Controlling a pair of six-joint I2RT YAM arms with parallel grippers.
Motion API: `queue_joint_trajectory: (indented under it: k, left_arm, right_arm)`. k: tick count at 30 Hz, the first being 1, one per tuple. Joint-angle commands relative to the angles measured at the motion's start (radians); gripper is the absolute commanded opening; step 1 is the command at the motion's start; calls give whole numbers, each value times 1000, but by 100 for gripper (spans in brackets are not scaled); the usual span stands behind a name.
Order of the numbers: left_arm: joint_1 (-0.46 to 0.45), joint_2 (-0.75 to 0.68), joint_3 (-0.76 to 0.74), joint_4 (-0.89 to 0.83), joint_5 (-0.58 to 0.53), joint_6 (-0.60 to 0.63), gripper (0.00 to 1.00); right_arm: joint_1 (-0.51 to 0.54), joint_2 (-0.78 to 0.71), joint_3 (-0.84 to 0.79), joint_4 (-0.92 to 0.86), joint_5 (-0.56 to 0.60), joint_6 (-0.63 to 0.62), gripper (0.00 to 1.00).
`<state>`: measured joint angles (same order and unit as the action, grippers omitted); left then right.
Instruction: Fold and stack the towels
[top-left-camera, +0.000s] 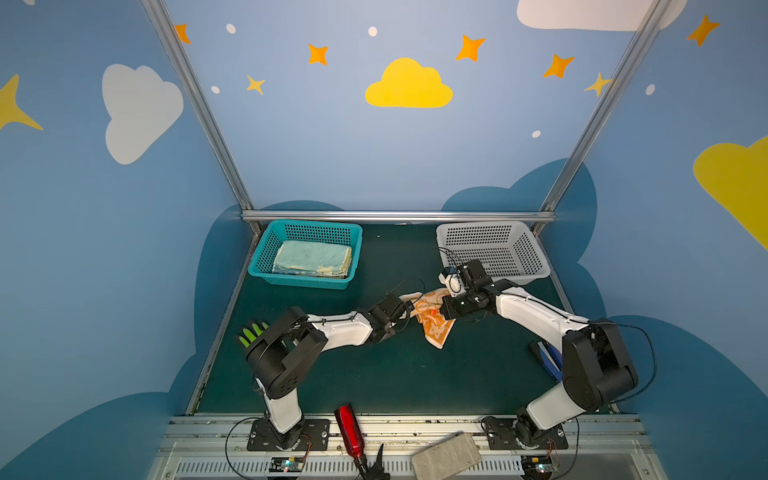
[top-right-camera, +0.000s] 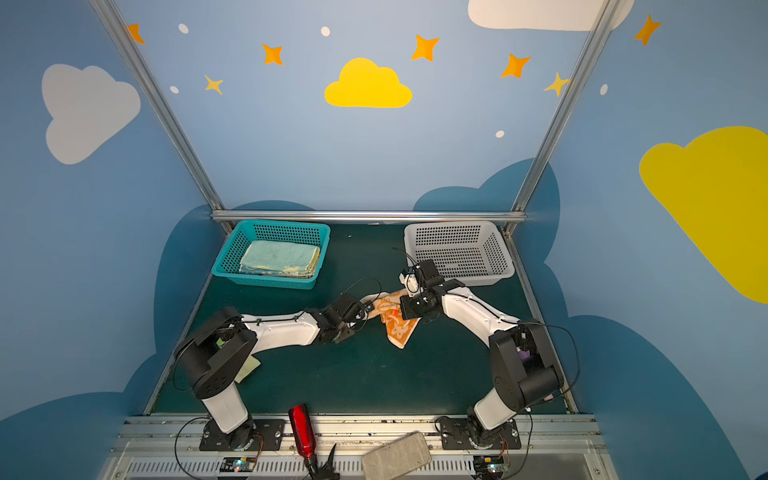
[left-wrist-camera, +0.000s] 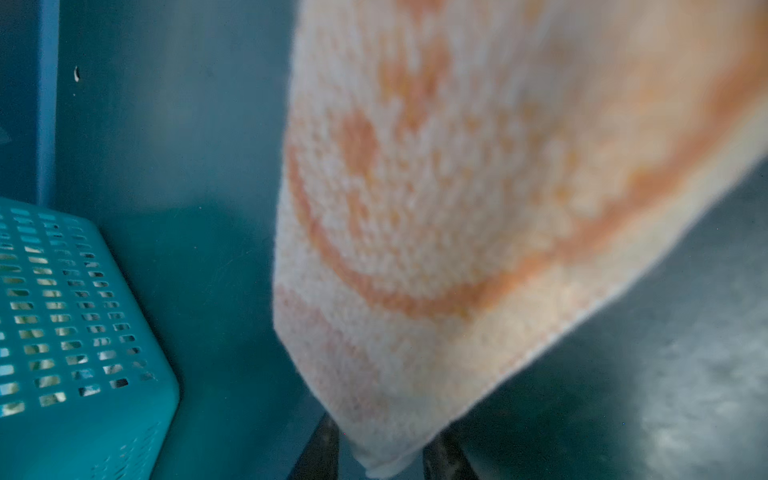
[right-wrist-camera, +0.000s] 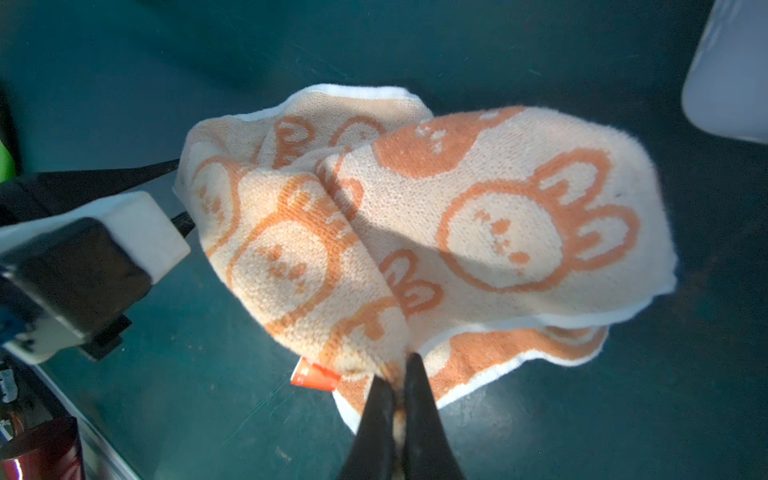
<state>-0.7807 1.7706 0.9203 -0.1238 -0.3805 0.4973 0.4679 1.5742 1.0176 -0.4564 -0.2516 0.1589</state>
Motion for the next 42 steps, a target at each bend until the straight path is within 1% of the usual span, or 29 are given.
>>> queue_joint_trajectory:
  k: [1, 3, 4, 8, 11, 12, 13, 15, 17, 20, 25, 31, 33, 36, 40, 42]
  left_arm:
    - [2, -1, 13, -24, -30, 4, 16]
    - [3, -18, 9, -17, -38, -3, 6]
    - [3, -27, 7, -10, -42, -8, 4]
    - [10, -80, -9, 25, -34, -35, 4]
    - [25, -118, -8, 18, 17, -63, 4]
    - [32, -129, -5, 9, 41, -74, 4]
    - [38, -138, 0, 3, 63, -83, 4]
    - [47, -152, 11, -20, 99, -102, 4]
    - [50, -155, 27, -52, 122, -116, 4]
    - [51, -149, 65, -114, 118, -138, 4]
    - [51, -136, 131, -196, 80, -209, 4]
    - [51, -81, 238, -288, 86, -314, 4]
    - [51, -53, 278, -316, 91, -342, 4]
    - [55, -2, 351, -367, 96, -376, 4]
    - [74, 82, 451, -451, 102, -412, 4]
    - [88, 120, 488, -485, 112, -426, 4]
  right_arm:
    - [-5, -15, 22, -34, 7, -13, 0]
    - [-5, -10, 19, -36, 8, -15, 0]
    - [-5, -7, 17, -34, 4, -18, 0]
    - [-3, 2, 0, -20, -9, -25, 0]
    - [2, 3, -13, -11, -12, -35, 0]
    - [3, 5, -18, -8, -10, -38, 3]
    - [5, 6, -20, -7, -8, -38, 8]
    - [9, 5, -26, -3, -14, -45, 22]
    - [10, -6, -36, 6, 0, -43, 30]
    - [16, -54, -69, 42, 15, -51, 36]
    - [63, -180, -156, 112, 116, -69, 40]
    - [179, -302, -278, 220, 261, -100, 42]
    - [210, -311, -307, 254, 307, -95, 43]
    - [224, -296, -338, 286, 313, -71, 43]
    - [245, -306, -467, 449, 374, -52, 43]
    - [245, -318, -497, 489, 401, -41, 43]
